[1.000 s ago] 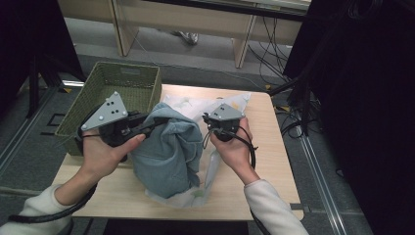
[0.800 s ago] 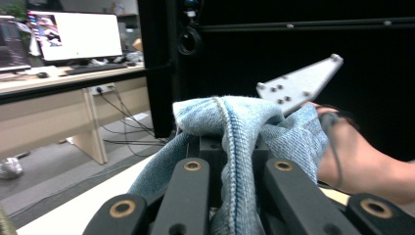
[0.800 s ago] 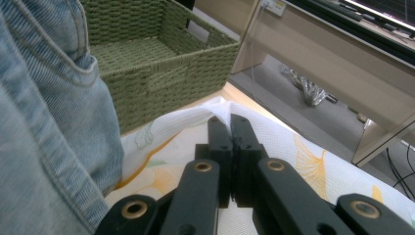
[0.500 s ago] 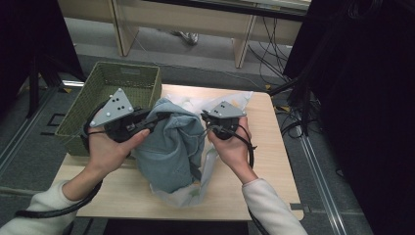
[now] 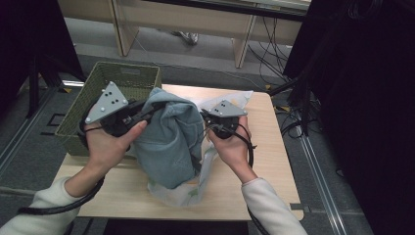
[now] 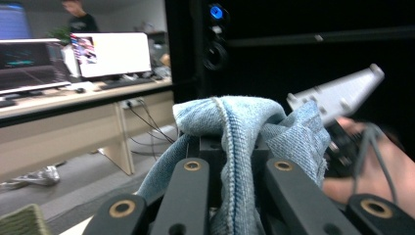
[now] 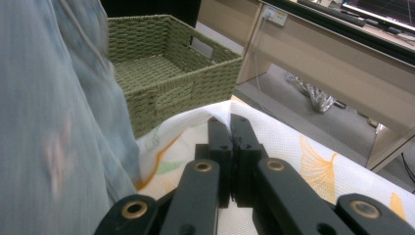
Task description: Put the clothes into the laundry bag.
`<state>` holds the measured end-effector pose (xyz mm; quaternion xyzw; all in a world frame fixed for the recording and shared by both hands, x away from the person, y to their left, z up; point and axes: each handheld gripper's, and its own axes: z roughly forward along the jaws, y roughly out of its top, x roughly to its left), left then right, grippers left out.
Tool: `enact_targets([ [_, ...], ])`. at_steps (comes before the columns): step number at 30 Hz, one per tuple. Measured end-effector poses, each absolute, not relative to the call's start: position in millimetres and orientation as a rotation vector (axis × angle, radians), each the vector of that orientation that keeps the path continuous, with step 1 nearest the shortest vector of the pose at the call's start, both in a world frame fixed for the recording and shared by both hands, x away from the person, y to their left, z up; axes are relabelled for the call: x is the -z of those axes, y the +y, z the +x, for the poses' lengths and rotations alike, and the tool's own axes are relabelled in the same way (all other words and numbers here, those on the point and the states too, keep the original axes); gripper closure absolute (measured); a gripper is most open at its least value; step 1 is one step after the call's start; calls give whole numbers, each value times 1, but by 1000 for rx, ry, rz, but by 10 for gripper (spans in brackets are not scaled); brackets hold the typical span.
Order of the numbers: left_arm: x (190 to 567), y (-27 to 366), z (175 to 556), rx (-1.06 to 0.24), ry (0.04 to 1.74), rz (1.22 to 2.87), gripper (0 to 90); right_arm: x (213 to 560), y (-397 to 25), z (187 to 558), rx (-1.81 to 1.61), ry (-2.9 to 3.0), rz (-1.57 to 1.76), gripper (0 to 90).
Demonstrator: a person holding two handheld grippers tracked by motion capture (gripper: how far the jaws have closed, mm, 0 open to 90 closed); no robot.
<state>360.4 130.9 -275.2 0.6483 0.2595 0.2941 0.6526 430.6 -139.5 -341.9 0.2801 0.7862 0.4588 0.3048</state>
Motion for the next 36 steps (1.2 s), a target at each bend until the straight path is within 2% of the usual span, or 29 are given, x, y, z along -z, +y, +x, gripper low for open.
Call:
enact_targets([
  [8, 282, 118, 361, -787, 547, 1492, 832, 345, -139, 432, -1208, 2090, 748, 900],
  [22, 340, 77, 367, -828, 397, 1830, 830, 353, -139, 437, -1200, 2137, 782, 900],
  [28, 362, 62, 369, -740, 335, 1964, 829, 354, -139, 437, -1200, 2147, 788, 900],
  [31, 375, 57, 373, -660, 344, 2012, 829, 354, -138, 437, -1204, 2155, 791, 900],
  [36, 387, 50, 383, -619, 381, 2033, 829, 357, -135, 436, -1197, 2172, 779, 900],
])
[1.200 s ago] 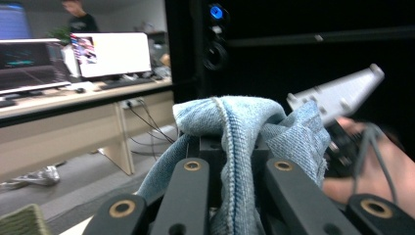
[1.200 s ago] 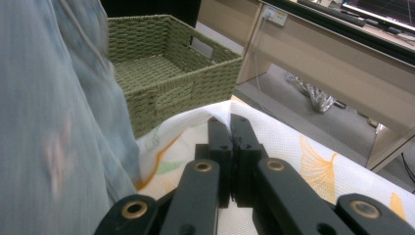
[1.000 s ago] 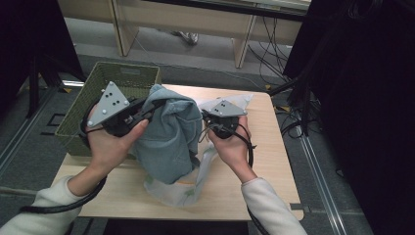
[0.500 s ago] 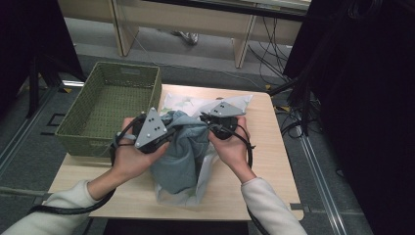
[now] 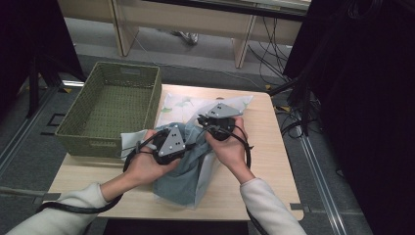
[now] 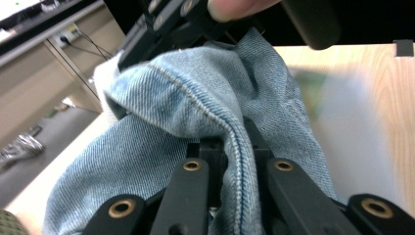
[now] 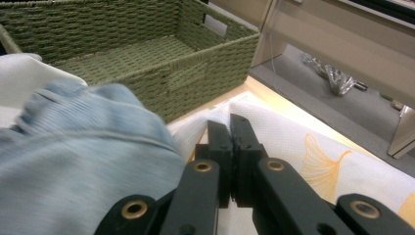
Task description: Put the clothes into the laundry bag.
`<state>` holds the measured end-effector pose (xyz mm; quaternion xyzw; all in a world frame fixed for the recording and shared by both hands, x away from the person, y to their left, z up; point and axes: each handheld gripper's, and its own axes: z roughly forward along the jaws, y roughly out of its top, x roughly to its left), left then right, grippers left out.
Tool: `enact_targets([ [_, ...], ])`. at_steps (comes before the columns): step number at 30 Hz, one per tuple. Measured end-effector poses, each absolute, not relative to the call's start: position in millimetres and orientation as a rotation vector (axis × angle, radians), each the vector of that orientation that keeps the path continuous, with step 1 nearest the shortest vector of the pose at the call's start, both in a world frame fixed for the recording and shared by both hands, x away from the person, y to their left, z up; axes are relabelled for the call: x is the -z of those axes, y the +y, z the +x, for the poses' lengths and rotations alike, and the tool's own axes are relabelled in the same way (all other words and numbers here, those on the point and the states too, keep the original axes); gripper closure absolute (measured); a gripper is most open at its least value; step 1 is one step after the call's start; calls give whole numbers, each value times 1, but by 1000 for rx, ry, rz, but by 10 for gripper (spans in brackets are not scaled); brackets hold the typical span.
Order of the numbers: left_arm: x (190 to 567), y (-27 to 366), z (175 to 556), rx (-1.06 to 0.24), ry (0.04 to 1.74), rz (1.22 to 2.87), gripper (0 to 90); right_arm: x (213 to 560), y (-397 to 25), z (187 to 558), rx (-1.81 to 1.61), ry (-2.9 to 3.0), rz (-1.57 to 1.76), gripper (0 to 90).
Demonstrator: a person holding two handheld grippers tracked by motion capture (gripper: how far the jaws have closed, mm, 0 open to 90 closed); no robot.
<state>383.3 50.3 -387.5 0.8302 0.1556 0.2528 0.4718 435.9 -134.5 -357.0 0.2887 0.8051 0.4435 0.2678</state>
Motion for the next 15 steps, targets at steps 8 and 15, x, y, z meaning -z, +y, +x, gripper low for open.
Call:
enact_targets([
  [8, 403, 37, 401, -611, 465, 2068, 829, 360, -132, 435, -1187, 2194, 766, 900],
  [15, 415, 35, 417, -632, 587, 2089, 829, 360, -134, 435, -1185, 2203, 774, 900],
])
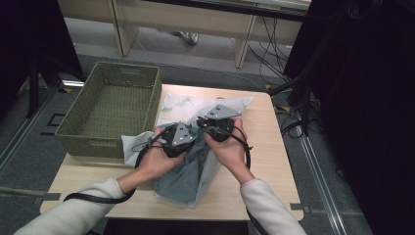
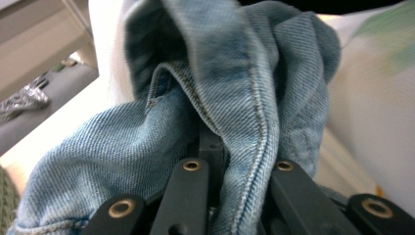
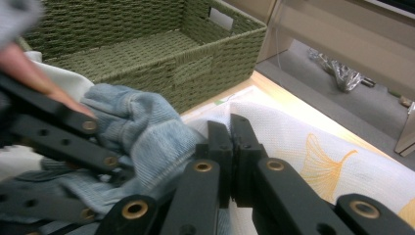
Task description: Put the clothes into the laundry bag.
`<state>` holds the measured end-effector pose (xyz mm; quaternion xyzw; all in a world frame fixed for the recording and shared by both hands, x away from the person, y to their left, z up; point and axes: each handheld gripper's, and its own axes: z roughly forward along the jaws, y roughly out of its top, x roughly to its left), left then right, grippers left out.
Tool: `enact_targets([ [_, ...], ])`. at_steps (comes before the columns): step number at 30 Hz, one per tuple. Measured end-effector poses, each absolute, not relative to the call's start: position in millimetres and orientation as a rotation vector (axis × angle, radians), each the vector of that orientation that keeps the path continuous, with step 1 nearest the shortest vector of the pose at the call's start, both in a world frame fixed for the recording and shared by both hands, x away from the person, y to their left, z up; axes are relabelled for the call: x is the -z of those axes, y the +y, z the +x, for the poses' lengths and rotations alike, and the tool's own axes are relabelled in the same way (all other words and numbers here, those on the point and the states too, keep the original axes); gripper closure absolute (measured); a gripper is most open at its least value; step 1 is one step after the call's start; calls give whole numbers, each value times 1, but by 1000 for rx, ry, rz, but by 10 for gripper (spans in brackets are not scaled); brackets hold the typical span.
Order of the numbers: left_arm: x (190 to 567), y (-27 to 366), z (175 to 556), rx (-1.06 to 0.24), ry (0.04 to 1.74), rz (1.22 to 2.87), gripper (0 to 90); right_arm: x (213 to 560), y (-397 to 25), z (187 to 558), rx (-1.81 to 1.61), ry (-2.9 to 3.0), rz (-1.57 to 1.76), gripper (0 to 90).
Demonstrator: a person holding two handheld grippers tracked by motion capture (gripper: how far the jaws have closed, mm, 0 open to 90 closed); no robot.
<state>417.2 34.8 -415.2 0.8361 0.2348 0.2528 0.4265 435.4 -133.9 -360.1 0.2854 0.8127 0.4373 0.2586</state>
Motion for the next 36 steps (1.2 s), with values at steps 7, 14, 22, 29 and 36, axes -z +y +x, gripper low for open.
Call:
enact_targets([
  [7, 423, 25, 424, -706, 619, 2096, 828, 362, -134, 436, -1185, 2206, 795, 900],
  [14, 438, 19, 429, -749, 641, 2146, 828, 361, -136, 437, -1203, 2206, 825, 900],
  [22, 445, 13, 436, -783, 722, 2091, 827, 363, -137, 438, -1201, 2205, 842, 900],
  [29, 450, 13, 437, -783, 704, 2069, 819, 364, -140, 440, -1209, 2197, 866, 900],
  [36, 436, 22, 426, -705, 621, 2107, 439, 365, -143, 442, -1194, 2199, 880, 900],
])
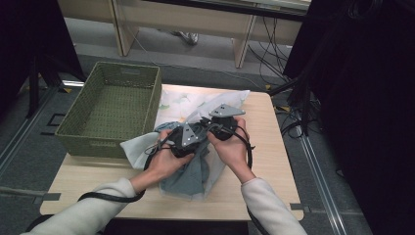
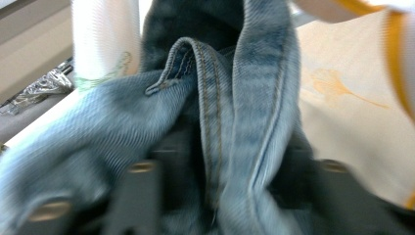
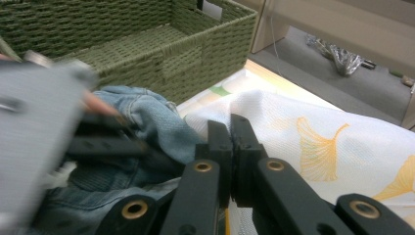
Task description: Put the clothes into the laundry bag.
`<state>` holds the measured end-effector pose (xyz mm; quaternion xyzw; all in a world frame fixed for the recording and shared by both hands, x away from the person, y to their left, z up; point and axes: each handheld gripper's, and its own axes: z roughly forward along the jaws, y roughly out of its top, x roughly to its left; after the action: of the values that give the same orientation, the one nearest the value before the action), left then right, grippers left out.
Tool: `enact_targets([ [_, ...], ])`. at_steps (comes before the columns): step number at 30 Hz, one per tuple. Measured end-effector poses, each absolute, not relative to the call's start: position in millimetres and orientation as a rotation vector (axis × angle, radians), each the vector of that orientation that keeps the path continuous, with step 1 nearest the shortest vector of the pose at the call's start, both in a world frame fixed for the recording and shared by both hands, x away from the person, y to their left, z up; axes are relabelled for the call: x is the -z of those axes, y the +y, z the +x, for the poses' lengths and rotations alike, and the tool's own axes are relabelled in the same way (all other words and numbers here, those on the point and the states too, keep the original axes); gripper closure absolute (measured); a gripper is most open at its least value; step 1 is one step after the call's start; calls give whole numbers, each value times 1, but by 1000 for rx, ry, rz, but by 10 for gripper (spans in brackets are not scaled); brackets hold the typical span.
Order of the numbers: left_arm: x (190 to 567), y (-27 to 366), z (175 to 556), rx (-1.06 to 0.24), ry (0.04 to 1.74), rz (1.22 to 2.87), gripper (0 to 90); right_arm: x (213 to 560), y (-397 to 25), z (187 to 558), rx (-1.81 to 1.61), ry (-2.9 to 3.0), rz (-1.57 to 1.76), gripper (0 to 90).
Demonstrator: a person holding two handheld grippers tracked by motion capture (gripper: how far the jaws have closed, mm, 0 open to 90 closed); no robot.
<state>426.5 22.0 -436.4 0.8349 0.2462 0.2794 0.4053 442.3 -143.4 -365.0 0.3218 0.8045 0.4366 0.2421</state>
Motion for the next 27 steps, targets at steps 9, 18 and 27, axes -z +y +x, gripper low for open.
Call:
enact_targets([
  [9, 396, 75, 410, -658, 588, 2106, 159, 364, -146, 445, -1184, 2205, 889, 900],
  [18, 420, 92, 432, -583, 627, 2241, 144, 364, -145, 444, -1171, 2221, 877, 900],
  [27, 440, 80, 442, -544, 610, 2379, 421, 367, -143, 443, -1158, 2243, 908, 900],
])
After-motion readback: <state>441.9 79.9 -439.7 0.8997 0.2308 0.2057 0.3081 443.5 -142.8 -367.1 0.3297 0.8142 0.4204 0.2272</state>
